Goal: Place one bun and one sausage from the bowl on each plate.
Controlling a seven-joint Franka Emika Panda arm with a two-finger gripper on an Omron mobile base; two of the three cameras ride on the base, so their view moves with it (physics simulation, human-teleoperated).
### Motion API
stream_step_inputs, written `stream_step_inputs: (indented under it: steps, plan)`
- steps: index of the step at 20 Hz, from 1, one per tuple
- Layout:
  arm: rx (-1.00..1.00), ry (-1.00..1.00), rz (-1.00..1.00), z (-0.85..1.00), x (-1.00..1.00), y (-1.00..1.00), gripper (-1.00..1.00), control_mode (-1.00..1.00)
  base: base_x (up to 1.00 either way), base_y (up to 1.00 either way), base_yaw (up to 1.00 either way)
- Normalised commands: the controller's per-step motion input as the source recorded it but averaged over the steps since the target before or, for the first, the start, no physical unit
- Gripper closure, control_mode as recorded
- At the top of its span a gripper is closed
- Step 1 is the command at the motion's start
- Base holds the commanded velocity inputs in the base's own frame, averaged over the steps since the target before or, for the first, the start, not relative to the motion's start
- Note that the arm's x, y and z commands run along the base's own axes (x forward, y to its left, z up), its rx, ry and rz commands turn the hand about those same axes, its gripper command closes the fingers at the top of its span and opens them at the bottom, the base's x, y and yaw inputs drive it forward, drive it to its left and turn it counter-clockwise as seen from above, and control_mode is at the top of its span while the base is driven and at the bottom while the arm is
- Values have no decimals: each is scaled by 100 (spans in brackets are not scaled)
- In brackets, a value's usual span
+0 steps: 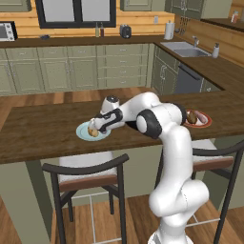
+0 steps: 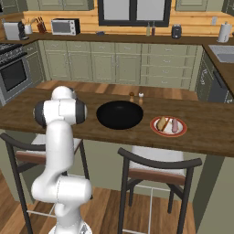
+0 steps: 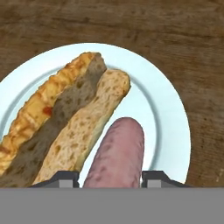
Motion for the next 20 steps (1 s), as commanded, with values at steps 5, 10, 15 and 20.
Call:
stream_step_inputs:
  steps: [5,10,15,20]
  plan:
    - [0,-1,0,2,-3,-1,-100,-100,0,0,0]
    - [0,-7,0,26,-32,-18,-100,-100,0,0,0]
    - [0,0,-2,55,-53,-57,-100,-100,0,0,0]
    - [1,-1,-1,48,-53,-99,-100,-100,0,0,0]
